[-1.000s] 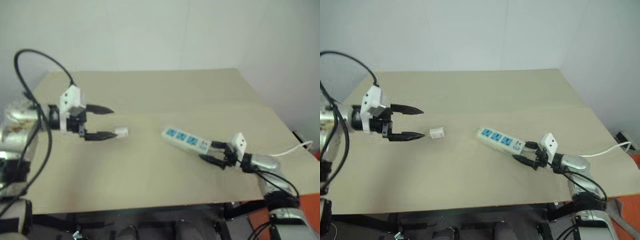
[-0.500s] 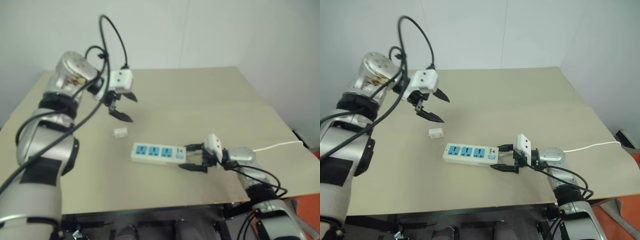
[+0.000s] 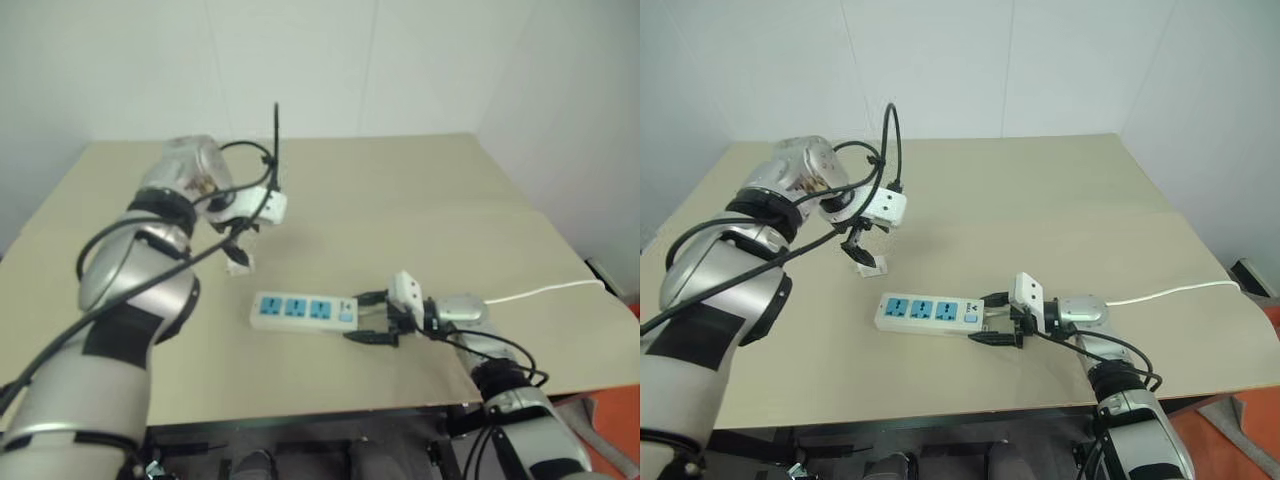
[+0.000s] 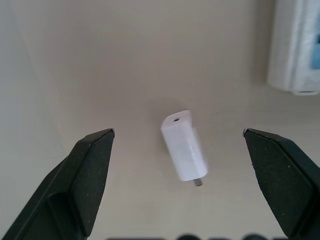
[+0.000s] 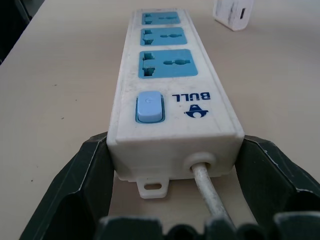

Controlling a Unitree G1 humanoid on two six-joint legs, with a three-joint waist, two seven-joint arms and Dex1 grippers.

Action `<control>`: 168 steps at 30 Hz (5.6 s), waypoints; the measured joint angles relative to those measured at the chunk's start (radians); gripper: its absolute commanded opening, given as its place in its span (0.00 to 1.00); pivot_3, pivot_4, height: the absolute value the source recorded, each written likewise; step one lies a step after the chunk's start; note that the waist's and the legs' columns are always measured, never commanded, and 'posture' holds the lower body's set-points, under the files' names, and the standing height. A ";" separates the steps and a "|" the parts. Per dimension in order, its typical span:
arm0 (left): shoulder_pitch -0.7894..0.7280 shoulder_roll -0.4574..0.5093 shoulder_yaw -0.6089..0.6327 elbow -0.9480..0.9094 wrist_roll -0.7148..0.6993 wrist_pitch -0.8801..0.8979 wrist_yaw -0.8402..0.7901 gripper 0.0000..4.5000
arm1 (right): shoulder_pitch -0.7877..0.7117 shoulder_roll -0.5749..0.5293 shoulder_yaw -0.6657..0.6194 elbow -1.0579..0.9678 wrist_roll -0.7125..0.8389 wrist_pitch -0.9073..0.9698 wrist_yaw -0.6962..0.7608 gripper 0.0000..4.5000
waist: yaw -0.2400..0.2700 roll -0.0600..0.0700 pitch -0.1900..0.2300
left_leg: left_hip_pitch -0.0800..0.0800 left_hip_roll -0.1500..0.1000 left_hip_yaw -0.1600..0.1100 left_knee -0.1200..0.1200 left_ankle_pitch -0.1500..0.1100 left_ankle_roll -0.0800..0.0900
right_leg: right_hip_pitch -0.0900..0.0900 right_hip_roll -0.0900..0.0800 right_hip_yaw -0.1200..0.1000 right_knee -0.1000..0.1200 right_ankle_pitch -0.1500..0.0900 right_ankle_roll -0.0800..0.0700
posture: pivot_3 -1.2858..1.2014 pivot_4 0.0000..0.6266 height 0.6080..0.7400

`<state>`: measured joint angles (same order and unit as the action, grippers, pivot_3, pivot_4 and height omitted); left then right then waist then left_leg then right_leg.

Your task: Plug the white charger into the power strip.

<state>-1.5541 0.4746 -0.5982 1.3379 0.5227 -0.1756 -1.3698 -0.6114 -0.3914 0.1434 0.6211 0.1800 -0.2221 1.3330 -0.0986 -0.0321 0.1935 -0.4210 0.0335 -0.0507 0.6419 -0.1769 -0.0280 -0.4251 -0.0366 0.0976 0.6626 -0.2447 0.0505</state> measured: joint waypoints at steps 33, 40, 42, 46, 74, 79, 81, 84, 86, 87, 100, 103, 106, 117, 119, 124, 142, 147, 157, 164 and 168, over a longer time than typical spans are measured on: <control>0.091 -0.101 0.025 0.052 0.116 0.208 0.151 1.00 | 0.020 0.039 0.006 -0.016 -0.039 -0.040 -0.088 0.76 | -0.004 0.000 0.000 | 0.004 0.000 -0.001 0.000 0.000 0.000 | 0.003 0.000 0.000 0.002 0.000 0.000 | 0.52 0.24 1.00; 0.104 -0.108 0.028 0.052 0.119 0.208 0.163 0.91 | 0.031 0.037 0.006 -0.033 -0.039 -0.040 -0.102 0.76 | -0.004 0.000 0.000 | 0.005 0.000 -0.001 0.000 0.000 0.000 | 0.004 0.000 0.000 0.002 0.000 0.000 | 0.52 0.24 1.00; 0.107 -0.108 0.026 0.052 0.129 0.204 0.172 0.80 | 0.034 0.035 0.007 -0.038 -0.040 -0.040 -0.105 0.76 | -0.003 0.000 0.000 | 0.005 0.000 -0.001 0.000 0.000 0.000 | 0.004 0.000 0.000 0.002 0.000 0.000 | 0.52 0.24 1.00; 0.112 -0.113 0.028 0.052 0.139 0.205 0.189 0.50 | 0.041 0.033 0.009 -0.047 -0.040 -0.040 -0.113 0.76 | -0.002 0.000 0.000 | 0.005 0.000 -0.001 0.000 0.000 0.000 | 0.004 0.000 0.000 0.002 0.000 0.000 | 0.52 0.24 1.00; 0.184 0.110 0.487 -0.335 -0.729 0.383 -0.236 0.23 | -0.180 0.066 0.035 0.275 -0.049 -0.101 0.033 0.76 | -0.032 0.001 0.000 | 0.007 0.001 -0.001 0.000 0.000 0.000 | 0.005 0.000 0.000 0.006 0.001 -0.001 | 0.52 0.24 1.00; 0.502 0.203 0.490 -0.600 -1.054 0.646 -0.238 0.23 | -0.214 0.085 0.020 0.364 -0.053 -0.119 0.051 0.76 | -0.033 0.000 0.000 | 0.008 0.001 -0.003 0.002 0.000 -0.001 | 0.004 0.000 -0.002 0.011 0.004 -0.007 | 0.52 0.24 1.00; 0.546 0.219 0.496 -0.668 -1.102 0.678 -0.238 0.23 | -0.216 0.087 0.017 0.378 -0.060 -0.139 0.051 0.76 | -0.027 0.000 0.000 | 0.009 0.001 -0.003 0.002 0.001 -0.001 | 0.006 0.000 -0.002 0.010 0.004 -0.006 | 0.52 0.24 1.00; 0.612 0.219 0.503 -0.760 -1.135 0.677 -0.239 0.23 | -0.217 0.090 0.013 0.395 -0.069 -0.164 0.051 0.76 | -0.025 0.000 0.000 | 0.016 0.001 -0.002 0.001 0.001 -0.001 | 0.012 0.000 -0.001 0.009 0.000 -0.001 | 0.52 0.24 1.00; 0.641 0.196 0.499 -0.769 -1.139 0.677 -0.239 0.23 | -0.217 0.090 0.008 0.401 -0.073 -0.172 0.051 0.76 | -0.024 0.000 0.000 | 0.018 0.001 -0.003 0.001 0.001 -0.001 | 0.014 0.000 -0.002 0.009 0.000 -0.001 | 0.52 0.24 1.00; 0.654 0.181 0.497 -0.768 -1.140 0.675 -0.239 0.23 | -0.217 0.090 0.006 0.402 -0.077 -0.177 0.051 0.76 | -0.024 0.000 0.000 | 0.018 0.001 -0.003 0.001 0.001 -0.001 | 0.015 0.000 -0.002 0.009 0.000 -0.001 | 0.52 0.24 1.00; 0.658 0.035 0.364 -0.618 -1.069 0.436 -0.240 0.23 | -0.206 0.091 -0.003 0.400 -0.080 -0.189 0.041 0.76 | -0.023 0.000 0.000 | 0.021 0.000 -0.003 0.001 0.000 -0.001 | 0.019 0.000 -0.002 0.006 0.000 -0.001 | 0.52 0.24 1.00; 0.648 0.010 0.354 -0.548 -1.053 0.390 -0.239 0.23 | -0.201 0.089 -0.006 0.394 -0.080 -0.189 0.040 0.76 | -0.021 0.000 0.000 | 0.021 0.000 -0.003 0.001 0.000 -0.001 | 0.020 0.000 -0.002 0.003 0.000 -0.001 | 0.52 0.24 1.00; 0.626 -0.014 0.352 -0.484 -1.047 0.354 -0.239 0.23 | -0.195 0.089 -0.007 0.385 -0.080 -0.190 0.038 0.76 | -0.022 0.000 0.000 | 0.021 0.000 -0.003 0.001 0.000 -0.001 | 0.020 0.000 -0.002 0.002 0.000 -0.001 | 0.52 0.24 1.00; 0.602 -0.079 0.386 -0.338 -1.008 0.269 -0.243 0.23 | -0.172 0.083 -0.008 0.348 -0.080 -0.190 0.033 0.76 | -0.019 -0.001 0.000 | 0.021 0.000 -0.003 0.001 0.000 -0.001 | 0.021 0.000 -0.002 0.001 0.000 -0.001 | 0.52 0.24 1.00; 0.593 -0.087 0.394 -0.321 -0.994 0.254 -0.243 0.23 | -0.168 0.080 -0.009 0.344 -0.080 -0.190 0.032 0.76 | -0.018 -0.001 0.000 | 0.021 0.000 -0.003 0.001 0.000 -0.001 | 0.021 0.000 -0.002 0.001 0.000 -0.001 | 0.52 0.24 1.00; 0.577 -0.099 0.406 -0.282 -0.949 0.214 -0.242 0.23 | -0.166 0.079 -0.007 0.336 -0.080 -0.189 0.034 0.76 | -0.017 -0.001 0.000 | 0.021 0.000 -0.003 0.000 0.000 -0.001 | 0.021 0.000 -0.002 0.001 0.000 -0.001 | 0.52 0.24 1.00; 0.612 -0.145 0.501 -0.248 -0.901 0.088 -0.244 0.23 | -0.162 0.065 -0.007 0.340 -0.085 -0.190 0.020 0.76 | 0.000 -0.001 -0.002 | 0.024 0.000 -0.002 0.000 0.000 -0.001 | 0.024 0.000 -0.001 0.001 0.000 0.000 | 0.52 0.24 1.00; 0.628 -0.140 0.495 -0.260 -0.907 0.048 -0.244 0.23 | -0.162 0.065 -0.006 0.340 -0.085 -0.190 0.017 0.76 | -0.001 -0.001 -0.003 | 0.026 0.000 -0.002 0.000 0.000 -0.001 | 0.026 0.000 -0.001 0.000 0.000 0.000 | 0.52 0.24 1.00; 0.631 -0.117 0.421 -0.254 -0.921 -0.023 -0.244 0.23 | -0.156 0.065 -0.003 0.331 -0.085 -0.191 0.013 0.76 | -0.002 -0.001 -0.003 | 0.030 0.000 -0.002 -0.002 0.000 -0.001 | 0.031 0.000 -0.001 -0.002 -0.001 0.000 | 0.52 0.24 1.00; 0.621 -0.120 0.427 -0.220 -0.922 -0.063 -0.244 0.23 | -0.136 0.064 -0.003 0.308 -0.084 -0.191 -0.001 0.76 | -0.001 -0.001 -0.003 | 0.032 0.000 -0.002 -0.002 0.000 -0.001 | 0.033 0.000 -0.001 -0.003 -0.001 0.000 | 0.52 0.24 1.00; 0.630 -0.126 0.425 -0.213 -0.917 -0.097 -0.244 0.23 | -0.124 0.059 -0.003 0.292 -0.083 -0.190 -0.010 0.76 | 0.000 -0.001 -0.004 | 0.033 0.000 -0.003 -0.002 0.000 -0.001 | 0.035 0.000 -0.002 -0.005 -0.001 0.000 | 0.52 0.24 1.00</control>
<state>-0.9243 0.3488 -0.1732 1.1245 -0.3946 -0.2730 -1.6142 -0.7356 -0.3319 0.1404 0.9132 0.0969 -0.4126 1.3228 -0.0984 -0.0332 0.1894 -0.3880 0.0338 -0.0533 0.6398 -0.1769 -0.0290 -0.3903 -0.0367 0.0960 0.6580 -0.2456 0.0503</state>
